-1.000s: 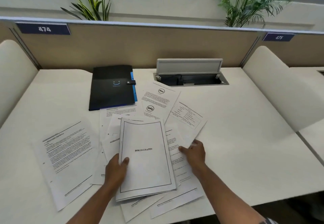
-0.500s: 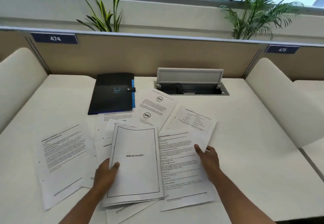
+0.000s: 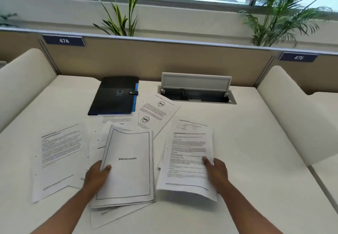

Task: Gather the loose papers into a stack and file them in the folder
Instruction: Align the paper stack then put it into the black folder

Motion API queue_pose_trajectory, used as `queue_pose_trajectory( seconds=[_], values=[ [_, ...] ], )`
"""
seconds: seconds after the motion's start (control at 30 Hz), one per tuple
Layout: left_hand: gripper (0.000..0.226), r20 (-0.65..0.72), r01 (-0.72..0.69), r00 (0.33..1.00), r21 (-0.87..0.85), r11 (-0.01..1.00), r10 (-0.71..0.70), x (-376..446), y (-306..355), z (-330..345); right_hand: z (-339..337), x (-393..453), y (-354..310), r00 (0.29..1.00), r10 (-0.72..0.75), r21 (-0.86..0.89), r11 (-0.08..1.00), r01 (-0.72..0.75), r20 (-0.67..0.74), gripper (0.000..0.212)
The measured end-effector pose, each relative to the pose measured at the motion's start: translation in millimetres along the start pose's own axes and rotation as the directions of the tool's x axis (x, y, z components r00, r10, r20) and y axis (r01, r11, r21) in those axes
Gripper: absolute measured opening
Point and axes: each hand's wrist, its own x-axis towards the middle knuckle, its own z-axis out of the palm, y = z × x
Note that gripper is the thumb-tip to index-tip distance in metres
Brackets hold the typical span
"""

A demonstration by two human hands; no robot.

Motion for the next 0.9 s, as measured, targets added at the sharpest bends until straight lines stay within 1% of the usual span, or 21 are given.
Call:
queue_pose_trajectory(
  seconds=[0.07,0.1,0.13,0.2,0.23,0.27,0.3,0.37,0.4,0.43,0.5,0.57,0.67,0.8,0.9],
  values=[
    [0.053,-0.004,0.008,1.000,-0.030,1.000,-0.008,-4,3,0,-14,7,9,0.999,0.032,0.011,0.999,-0.032,-0.023,0.044],
    [0.054,-0.010,0.006,1.000,-0.045,0.999,-0.007,-7,6,1,-18,11,12,0.999,0.035,0.016,0.999,-0.035,-0.019,0.046],
    [0.056,-0.017,0.006,1.000,-0.061,0.998,-0.007,-9,8,3,-21,13,14,0.999,0.035,0.031,0.999,-0.035,0.001,0.043],
    [0.056,-0.025,-0.002,1.000,-0.116,0.993,-0.001,-15,13,8,-24,18,17,0.997,0.035,0.086,0.995,-0.041,0.064,0.030],
    [0.052,-0.023,-0.007,1.000,-0.140,0.990,0.004,-19,15,12,-25,19,19,0.994,0.038,0.110,0.993,-0.048,0.099,0.033],
    [0.044,-0.018,-0.012,1.000,-0.161,0.987,0.009,-23,18,16,-25,19,20,0.992,0.036,0.115,0.992,-0.050,0.120,0.040],
    [0.034,-0.011,-0.020,1.000,-0.179,0.984,0.019,-27,22,20,-24,19,21,0.992,0.029,0.100,0.994,-0.041,0.120,0.041],
    [0.015,-0.010,-0.024,1.000,-0.240,0.971,0.023,-36,28,29,-22,17,20,0.998,0.002,0.077,0.997,-0.007,0.071,0.026],
    [0.014,-0.015,-0.023,1.000,-0.278,0.960,0.020,-40,30,34,-20,16,19,0.999,-0.007,0.082,0.997,0.004,0.036,0.020],
    [0.017,-0.014,-0.018,1.000,-0.311,0.950,0.014,-44,31,40,-19,15,18,1.000,-0.005,0.091,0.996,0.005,0.001,0.019],
    [0.021,0.011,-0.001,1.000,-0.354,0.935,0.005,-50,32,48,-18,13,18,0.999,0.016,0.084,0.996,-0.012,-0.048,0.027],
    [0.020,0.066,0.024,0.998,-0.398,0.917,0.002,-52,30,54,-18,14,18,1.000,0.019,0.081,0.997,-0.017,-0.023,0.029],
    [0.020,0.116,0.026,0.993,-0.427,0.904,0.026,-54,35,60,-22,16,18,0.999,0.010,0.118,0.993,-0.015,0.041,0.014],
    [0.024,0.171,0.055,0.985,-0.488,0.871,0.034,-52,47,68,-28,16,19,0.994,-0.011,0.163,0.987,-0.007,0.113,0.026],
    [0.026,0.236,0.126,0.971,-0.620,0.775,0.031,-55,53,73,-30,11,23,0.993,-0.045,0.181,0.983,0.026,0.105,0.026]
  ],
)
